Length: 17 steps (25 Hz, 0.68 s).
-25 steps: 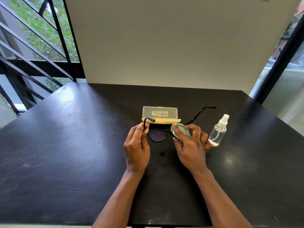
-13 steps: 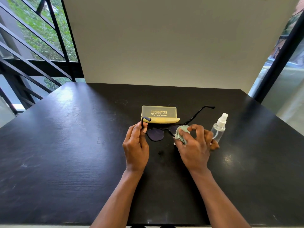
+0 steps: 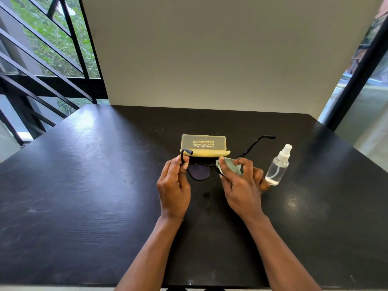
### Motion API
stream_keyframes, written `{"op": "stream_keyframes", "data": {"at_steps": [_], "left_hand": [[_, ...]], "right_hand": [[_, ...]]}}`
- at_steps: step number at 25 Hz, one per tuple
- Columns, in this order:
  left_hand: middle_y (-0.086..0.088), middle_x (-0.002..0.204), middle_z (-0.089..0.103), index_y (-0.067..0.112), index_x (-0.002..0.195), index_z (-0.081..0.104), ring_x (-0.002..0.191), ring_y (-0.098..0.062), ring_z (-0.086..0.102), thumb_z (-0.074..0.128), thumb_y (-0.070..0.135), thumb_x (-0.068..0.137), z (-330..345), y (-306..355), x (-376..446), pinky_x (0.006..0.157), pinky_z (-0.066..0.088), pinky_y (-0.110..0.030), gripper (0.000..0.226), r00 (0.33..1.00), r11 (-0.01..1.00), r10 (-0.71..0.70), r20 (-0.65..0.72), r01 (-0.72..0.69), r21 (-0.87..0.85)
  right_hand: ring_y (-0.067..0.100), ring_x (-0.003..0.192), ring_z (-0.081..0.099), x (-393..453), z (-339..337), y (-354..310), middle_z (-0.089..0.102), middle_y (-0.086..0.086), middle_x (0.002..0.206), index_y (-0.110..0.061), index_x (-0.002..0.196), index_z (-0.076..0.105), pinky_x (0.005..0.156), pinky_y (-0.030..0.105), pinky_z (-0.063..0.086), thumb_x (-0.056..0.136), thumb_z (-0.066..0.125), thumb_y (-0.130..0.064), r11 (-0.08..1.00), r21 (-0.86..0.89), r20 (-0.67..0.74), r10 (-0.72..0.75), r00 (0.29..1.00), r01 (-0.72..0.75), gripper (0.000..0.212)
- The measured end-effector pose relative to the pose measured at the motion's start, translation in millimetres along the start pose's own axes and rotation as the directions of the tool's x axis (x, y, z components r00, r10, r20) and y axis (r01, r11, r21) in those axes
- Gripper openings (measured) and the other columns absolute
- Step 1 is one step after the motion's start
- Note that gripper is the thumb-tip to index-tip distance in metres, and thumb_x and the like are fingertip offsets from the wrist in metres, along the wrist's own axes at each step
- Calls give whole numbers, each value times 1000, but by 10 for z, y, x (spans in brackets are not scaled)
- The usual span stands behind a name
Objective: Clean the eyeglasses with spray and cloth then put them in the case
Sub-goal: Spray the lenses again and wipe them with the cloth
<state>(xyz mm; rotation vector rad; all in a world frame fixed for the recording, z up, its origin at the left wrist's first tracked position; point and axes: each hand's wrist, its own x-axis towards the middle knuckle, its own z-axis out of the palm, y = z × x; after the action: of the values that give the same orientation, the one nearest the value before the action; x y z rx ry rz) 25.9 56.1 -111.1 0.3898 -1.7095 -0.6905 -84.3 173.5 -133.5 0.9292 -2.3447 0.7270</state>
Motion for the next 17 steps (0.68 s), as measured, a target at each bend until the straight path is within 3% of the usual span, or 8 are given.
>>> {"op": "stream_keyframes", "data": {"at_steps": [5,9,13,17], "left_hand": [[-18,91,67,-8,100,64,81,-19,64,53,3,88,-7,11,10,74,52,-24,20,1000,1000,-30,0,30,-9],[-16,90,67,-6,99,65,79,-18,64,54,0,87,0,10,8,73,51,-19,17,999,999,-41,-4,41,-15],[-12,90,66,-4,99,65,81,-11,62,55,-1,87,12,-6,0,76,48,-10,16,1000,999,-29,-1,29,-16],[-11,92,66,-3,101,64,86,-8,59,54,-2,87,18,-27,-6,78,47,-7,17,1000,1000,-11,1,11,-23]], "right_hand": [[21,92,30,10,-32,18,55,9,104,-31,108,68,66,47,44,71,76,-17,995,89,-104,-36,994,45,40],[22,87,32,1,-68,43,58,8,91,-21,95,74,62,44,44,65,80,-18,998,40,-206,-31,978,41,31],[29,89,37,1,-67,13,55,9,94,-18,107,69,67,51,44,68,79,-28,997,-39,-119,68,991,-73,41],[31,92,38,12,-74,-10,49,11,105,-19,124,58,75,49,43,78,70,-33,996,-47,-19,77,997,-78,49]]}}
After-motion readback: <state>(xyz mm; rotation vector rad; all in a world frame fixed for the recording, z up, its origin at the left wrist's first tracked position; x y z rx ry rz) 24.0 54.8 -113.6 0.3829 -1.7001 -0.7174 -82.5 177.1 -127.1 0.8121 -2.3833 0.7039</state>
